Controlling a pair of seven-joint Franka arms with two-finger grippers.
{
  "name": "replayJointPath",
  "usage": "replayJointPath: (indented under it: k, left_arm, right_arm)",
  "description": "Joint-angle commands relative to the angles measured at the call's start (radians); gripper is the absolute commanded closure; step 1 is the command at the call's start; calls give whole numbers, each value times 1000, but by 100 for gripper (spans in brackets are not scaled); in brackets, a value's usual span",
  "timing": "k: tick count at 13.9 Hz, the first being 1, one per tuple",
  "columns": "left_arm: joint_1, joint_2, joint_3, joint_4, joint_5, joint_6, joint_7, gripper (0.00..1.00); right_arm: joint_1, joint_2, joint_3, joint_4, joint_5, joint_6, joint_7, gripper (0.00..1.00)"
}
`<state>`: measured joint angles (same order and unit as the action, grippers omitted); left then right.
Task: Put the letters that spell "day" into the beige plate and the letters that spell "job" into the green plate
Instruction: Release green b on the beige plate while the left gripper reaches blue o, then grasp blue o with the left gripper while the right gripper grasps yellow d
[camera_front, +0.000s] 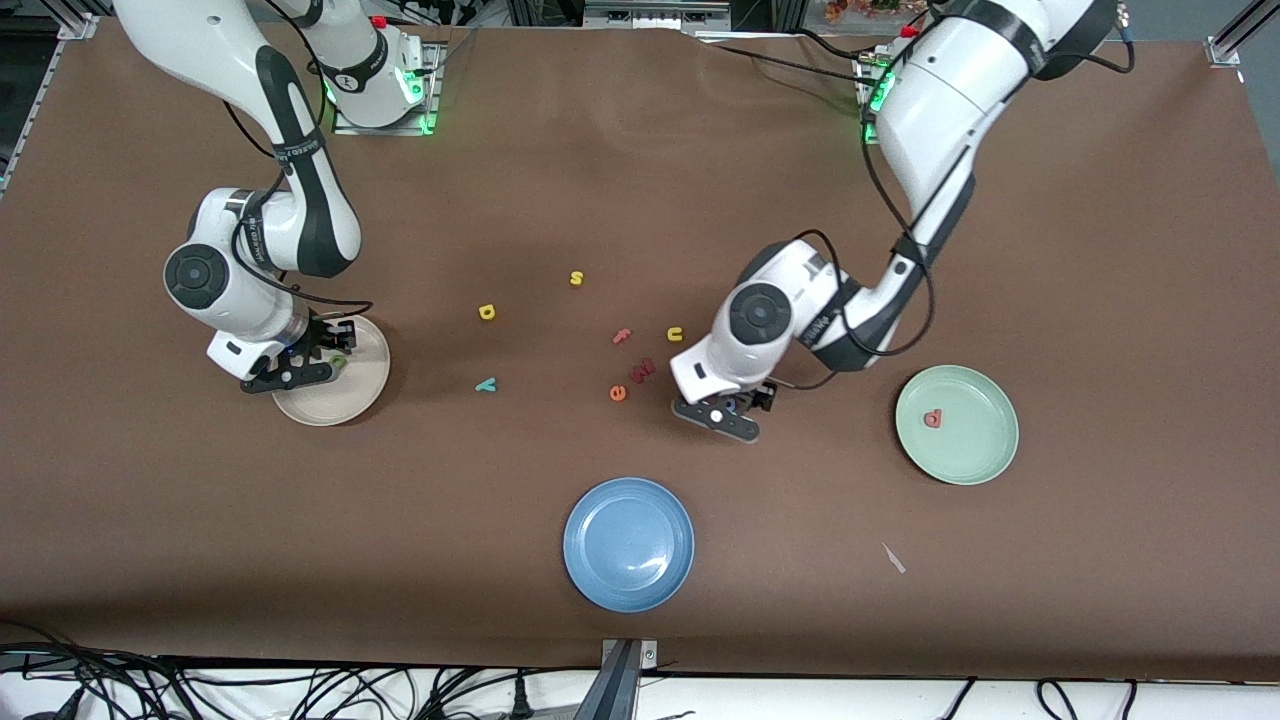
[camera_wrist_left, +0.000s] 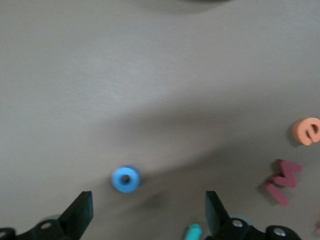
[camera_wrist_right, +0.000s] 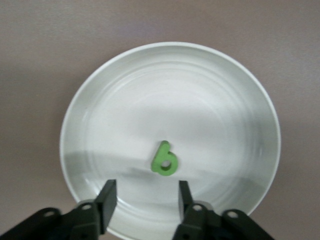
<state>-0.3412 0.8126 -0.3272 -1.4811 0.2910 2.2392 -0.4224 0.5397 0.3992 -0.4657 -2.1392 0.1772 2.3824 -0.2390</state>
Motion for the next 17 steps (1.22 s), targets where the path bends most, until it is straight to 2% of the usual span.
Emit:
replayJointPath:
  k: [1,3,4,6,8,11,14,17]
  left_arm:
    - [-13,11,20,22,65,3,-38,18]
    - [-9,13,20,15,97,5,-38,46]
    - [-4,19,20,15,100,5,-35,51]
    - [5,31,20,18,106,8,-30,52]
    - [7,48,25,9,135,70,-30,51]
    - [11,54,25,4,137,89,-30,51]
    - [14,53,25,-10,128,88,-32,51]
    - [30,43,20,-22,122,76,-41,50]
  right_arm:
    - [8,-13,41,68,18,-135,111,0]
    - [11,-19,96,68,18,-137,196,0]
    - [11,-19,125,65,22,-132,231,0]
    - [11,-19,183,61,39,-111,285,0]
    - [11,-17,234,59,44,-88,329,0]
    - [12,-4,285,36,44,-7,359,0]
    - [29,21,324,35,44,27,385,0]
    - [68,24,326,-2,36,56,376,0]
